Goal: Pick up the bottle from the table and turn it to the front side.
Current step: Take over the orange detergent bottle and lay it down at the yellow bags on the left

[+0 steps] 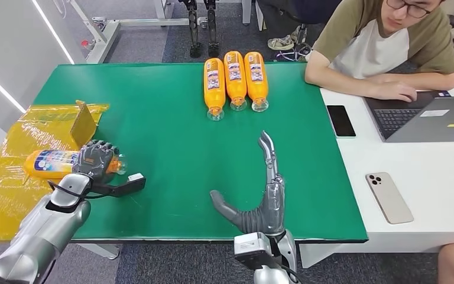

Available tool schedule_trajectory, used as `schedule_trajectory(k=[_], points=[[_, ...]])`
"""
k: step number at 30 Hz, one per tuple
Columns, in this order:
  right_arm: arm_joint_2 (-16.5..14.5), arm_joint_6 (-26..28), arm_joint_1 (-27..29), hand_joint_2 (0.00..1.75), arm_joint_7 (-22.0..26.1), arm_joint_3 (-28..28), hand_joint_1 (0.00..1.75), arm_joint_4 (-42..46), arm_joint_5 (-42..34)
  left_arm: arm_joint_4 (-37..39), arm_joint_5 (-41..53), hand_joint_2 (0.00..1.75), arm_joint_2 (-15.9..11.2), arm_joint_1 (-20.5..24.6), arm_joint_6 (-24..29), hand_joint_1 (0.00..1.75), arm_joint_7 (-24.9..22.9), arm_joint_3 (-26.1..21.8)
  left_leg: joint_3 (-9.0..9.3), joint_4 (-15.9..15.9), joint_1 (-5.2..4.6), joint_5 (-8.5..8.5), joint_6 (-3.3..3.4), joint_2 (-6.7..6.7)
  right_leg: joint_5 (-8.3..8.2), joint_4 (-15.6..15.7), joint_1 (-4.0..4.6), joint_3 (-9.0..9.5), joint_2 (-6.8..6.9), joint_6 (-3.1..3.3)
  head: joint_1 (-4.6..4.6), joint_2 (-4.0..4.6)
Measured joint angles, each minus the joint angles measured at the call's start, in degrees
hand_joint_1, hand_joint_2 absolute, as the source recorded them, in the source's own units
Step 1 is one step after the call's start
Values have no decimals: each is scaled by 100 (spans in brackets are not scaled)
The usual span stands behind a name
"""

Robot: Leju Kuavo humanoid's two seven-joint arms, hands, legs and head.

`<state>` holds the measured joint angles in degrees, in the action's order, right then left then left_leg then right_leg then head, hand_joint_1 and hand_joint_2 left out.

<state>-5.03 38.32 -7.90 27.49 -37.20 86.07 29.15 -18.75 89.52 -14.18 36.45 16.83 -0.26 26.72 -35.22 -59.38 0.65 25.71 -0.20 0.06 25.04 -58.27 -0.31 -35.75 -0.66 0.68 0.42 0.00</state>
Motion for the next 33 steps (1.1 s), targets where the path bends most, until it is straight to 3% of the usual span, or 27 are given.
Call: schedule_trajectory(k=[9,13,18,22,24,27,29,33], points=[[-40,-18,-9,175,-42,0,0,-7,78,14,4,175,102,41,144,0,35,-2,0,0,0,0,0,0,0,0,-1,0,0,0,-1,1],[-57,-34,-10,175,-76,0,0,-25,90,13,-255,175,141,47,553,0,185,-67,0,0,0,0,0,1,0,0,-1,0,-1,0,-1,0],[-61,-38,-10,175,-112,0,0,-31,99,-103,-1477,175,277,-26,1896,0,952,-723,0,0,0,0,0,0,0,0,-1,1,-1,0,-1,0],[-61,-38,-11,175,-110,0,0,-31,99,-168,-1655,175,356,-66,2037,0,1099,-1114,0,0,0,0,0,-1,0,0,-1,1,1,0,-1,0],[-61,-37,-12,175,-109,0,0,-37,92,-335,-1909,175,416,-166,2111,0,1448,-1301,0,0,-1,0,0,1,0,0,-1,0,-1,0,-1,1],[-61,-29,-22,175,-76,0,0,-81,19,-1104,-3081,175,668,-503,2262,0,2971,-2041,0,-1,-2,1,0,3,0,1,-3,1,-4,0,1,1],[-61,-14,-32,175,16,5,0,-126,-88,-1826,-4679,175,864,-820,2283,0,3772,-2500,5,-1,-3,10,-7,13,0,2,-4,1,-18,0,1,0],[-61,1,82,175,295,175,0,-164,-231,-3492,-8447,175,1137,-1528,1883,0,4031,-2295,10,-5,-2,19,-9,-1,15,14,-4,7,-15,-19,-4,0]])
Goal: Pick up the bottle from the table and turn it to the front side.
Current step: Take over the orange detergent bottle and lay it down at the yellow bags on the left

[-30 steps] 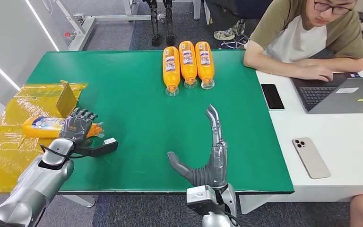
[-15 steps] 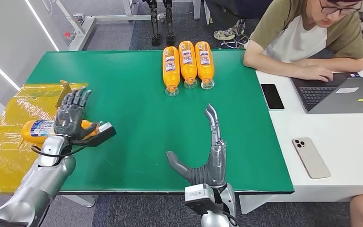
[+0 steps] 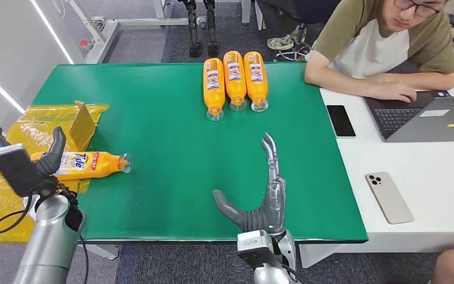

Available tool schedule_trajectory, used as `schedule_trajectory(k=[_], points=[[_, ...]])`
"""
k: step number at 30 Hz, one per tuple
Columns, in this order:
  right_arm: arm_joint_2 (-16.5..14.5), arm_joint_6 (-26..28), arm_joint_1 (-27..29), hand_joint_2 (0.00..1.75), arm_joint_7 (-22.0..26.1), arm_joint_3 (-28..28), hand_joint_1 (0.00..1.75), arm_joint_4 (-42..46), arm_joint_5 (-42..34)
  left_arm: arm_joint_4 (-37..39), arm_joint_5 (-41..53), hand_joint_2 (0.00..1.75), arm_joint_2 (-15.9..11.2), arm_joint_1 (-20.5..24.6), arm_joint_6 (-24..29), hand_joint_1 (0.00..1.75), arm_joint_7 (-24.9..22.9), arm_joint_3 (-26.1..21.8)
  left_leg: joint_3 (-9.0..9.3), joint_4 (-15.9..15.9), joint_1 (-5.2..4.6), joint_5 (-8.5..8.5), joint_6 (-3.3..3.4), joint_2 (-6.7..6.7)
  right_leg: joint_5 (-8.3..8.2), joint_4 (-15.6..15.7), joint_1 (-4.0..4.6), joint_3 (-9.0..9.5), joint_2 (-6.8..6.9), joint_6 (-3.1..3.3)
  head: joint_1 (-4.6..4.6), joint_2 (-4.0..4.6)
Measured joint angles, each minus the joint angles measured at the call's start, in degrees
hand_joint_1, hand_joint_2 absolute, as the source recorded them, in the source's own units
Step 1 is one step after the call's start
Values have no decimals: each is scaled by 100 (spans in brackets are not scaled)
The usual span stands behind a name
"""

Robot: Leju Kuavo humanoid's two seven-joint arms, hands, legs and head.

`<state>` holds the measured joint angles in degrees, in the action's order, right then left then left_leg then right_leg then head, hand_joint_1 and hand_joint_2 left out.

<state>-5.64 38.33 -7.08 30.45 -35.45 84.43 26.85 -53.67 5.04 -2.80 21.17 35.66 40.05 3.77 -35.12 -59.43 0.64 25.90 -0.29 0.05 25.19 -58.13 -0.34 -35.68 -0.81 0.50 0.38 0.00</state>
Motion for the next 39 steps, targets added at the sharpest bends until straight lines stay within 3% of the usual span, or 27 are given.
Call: schedule_trajectory(k=[4,8,9,16,27,33,39], points=[[0,1,55,175,74,71,0,7,-27,-368,-600,175,83,-159,-221,0,15,170,-5,0,1,-4,6,-30,10,2,1,7,26,-11,2,0],[-165,3,858,175,447,839,0,455,-94,-1770,-38,175,658,-1044,-1867,0,-145,1312,-4,1,-5,19,22,-44,15,6,-4,22,49,-11,4,0],[-248,3,1050,175,501,1024,0,587,-75,-1939,174,175,776,-1188,-2032,0,-206,1490,-2,0,-6,23,24,-38,16,7,-4,21,46,-13,4,0],[-555,3,1445,175,854,1739,0,948,-306,-2104,815,175,1120,-1242,-2272,0,-348,1767,2,2,-4,24,26,-30,17,4,-3,23,42,-14,3,0],[-702,3,1748,175,953,2312,0,1350,-313,-2160,1102,175,1260,-1213,-2422,0,-457,1793,3,2,-3,23,24,-31,17,2,-2,23,44,-13,3,0],[-791,3,2036,175,928,3075,0,1762,-223,-2157,1261,175,1270,-1157,-2579,0,-489,1793,3,1,-4,24,26,-31,18,5,-3,23,43,-15,3,0],[-942,3,2472,175,523,3728,0,2127,-104,-1966,1131,175,1436,-904,-2876,0,-572,1865,3,1,-5,25,26,-30,18,5,-3,23,43,-15,4,0]])
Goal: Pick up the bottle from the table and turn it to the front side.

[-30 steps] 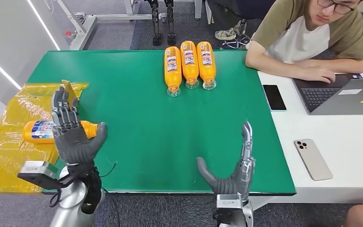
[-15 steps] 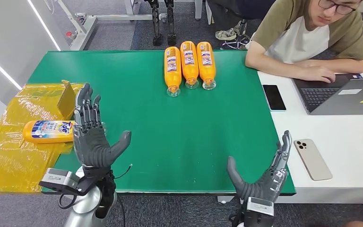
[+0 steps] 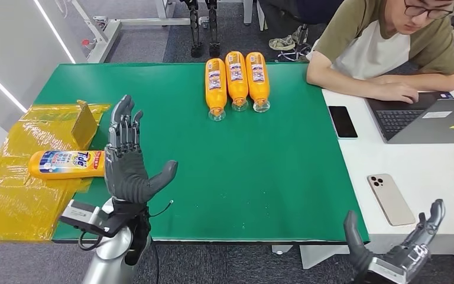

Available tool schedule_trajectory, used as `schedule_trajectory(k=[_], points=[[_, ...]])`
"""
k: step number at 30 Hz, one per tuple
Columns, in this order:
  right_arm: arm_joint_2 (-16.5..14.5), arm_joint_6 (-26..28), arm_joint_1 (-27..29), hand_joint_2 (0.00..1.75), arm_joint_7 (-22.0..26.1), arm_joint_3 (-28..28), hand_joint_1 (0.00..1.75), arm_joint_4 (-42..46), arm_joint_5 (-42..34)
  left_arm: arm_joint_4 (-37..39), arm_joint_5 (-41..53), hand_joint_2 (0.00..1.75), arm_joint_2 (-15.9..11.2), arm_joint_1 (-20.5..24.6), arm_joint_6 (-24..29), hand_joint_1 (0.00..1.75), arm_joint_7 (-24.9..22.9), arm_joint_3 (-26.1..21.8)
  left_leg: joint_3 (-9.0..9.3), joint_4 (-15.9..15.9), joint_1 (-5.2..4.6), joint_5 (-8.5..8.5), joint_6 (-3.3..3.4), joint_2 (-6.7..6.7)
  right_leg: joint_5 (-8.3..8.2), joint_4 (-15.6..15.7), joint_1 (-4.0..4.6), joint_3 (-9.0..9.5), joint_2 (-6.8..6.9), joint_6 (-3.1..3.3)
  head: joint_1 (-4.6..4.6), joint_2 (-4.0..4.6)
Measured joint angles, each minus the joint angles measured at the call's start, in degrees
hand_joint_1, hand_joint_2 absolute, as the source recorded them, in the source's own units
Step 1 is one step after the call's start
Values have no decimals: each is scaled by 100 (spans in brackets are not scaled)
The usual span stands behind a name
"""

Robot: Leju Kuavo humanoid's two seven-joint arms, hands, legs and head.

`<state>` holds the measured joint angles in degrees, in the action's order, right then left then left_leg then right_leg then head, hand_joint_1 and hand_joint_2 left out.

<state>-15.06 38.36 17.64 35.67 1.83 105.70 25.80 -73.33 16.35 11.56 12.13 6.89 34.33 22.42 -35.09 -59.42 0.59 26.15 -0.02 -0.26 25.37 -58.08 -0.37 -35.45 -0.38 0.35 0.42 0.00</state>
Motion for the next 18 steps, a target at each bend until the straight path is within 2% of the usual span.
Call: schedule_trajectory(k=[7,18], points=[[-66,0,101,175,-37,294,0,103,59,289,-49,175,178,216,67,0,0,68,3,0,1,0,0,3,-1,-1,1,0,-4,1,0,0],[-77,0,115,175,-37,393,0,127,86,444,-55,175,231,264,73,0,21,81,2,1,1,0,0,4,0,-1,1,0,-5,1,0,0]])
